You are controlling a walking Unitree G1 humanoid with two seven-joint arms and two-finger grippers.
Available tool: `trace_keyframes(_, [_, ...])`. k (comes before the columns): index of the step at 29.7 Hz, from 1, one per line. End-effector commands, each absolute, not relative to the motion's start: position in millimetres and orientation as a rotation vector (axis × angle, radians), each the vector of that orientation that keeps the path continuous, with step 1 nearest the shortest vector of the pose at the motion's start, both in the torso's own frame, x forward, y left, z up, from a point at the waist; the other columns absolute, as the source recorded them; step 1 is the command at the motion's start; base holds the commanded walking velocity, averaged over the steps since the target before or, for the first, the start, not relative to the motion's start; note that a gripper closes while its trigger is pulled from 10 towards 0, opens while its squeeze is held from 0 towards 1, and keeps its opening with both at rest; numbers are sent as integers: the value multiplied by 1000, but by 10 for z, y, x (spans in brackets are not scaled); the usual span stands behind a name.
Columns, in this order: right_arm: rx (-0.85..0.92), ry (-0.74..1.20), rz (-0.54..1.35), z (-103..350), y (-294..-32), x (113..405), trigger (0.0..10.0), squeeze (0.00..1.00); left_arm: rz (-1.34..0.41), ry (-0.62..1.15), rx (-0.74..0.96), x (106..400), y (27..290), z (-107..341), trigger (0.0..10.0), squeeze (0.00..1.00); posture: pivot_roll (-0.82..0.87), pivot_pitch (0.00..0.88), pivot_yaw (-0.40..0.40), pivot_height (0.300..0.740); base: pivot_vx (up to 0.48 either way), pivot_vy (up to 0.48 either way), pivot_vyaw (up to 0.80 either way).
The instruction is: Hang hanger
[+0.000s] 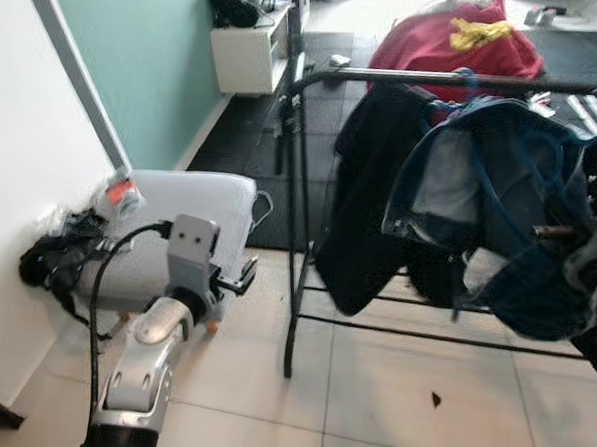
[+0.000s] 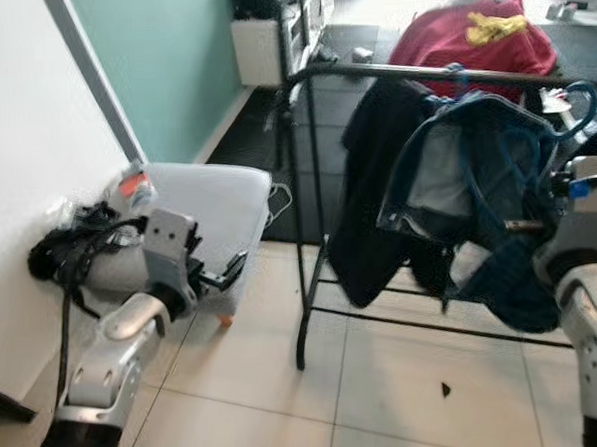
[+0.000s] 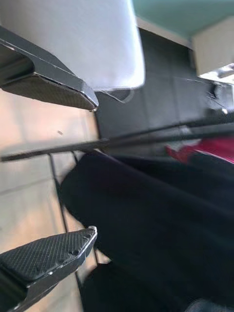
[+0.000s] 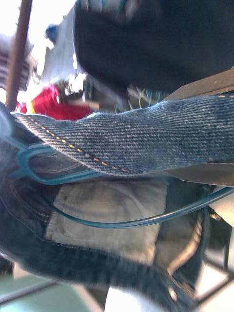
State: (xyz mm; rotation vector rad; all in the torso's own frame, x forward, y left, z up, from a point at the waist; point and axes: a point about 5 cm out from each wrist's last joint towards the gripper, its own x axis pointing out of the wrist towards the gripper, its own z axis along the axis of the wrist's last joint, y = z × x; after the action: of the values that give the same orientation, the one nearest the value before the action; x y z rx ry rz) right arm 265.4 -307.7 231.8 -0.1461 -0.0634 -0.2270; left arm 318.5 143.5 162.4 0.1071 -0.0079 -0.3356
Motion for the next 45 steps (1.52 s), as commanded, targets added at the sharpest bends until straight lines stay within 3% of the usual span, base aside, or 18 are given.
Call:
trace_keyframes(1, [-165,-58,-254,2345,-3132,2623,10000,0,-326,33,101,3165,1483,1538,10000,0,-99,109,-12,740,0,-431,0])
trace_keyframes(11, [-152,-17,-257,2282,-3153,2631,10000,0,-337,35,95,3164,1453,1530,10000,0,-102,108,-12,740,0,-431,0])
trace_keyframes(24, [-103,69,-62,2050,-2760,2797,10000,0,-242,22,86,3251,1594,1550,10000,0,-101,101,-20,740,37,-94,-62])
trace_keyframes(45, [-227,34,112,2205,-2660,2841,10000,0,-228,18,113,3269,1613,1533,10000,0,-102,98,-21,740,422,0,0])
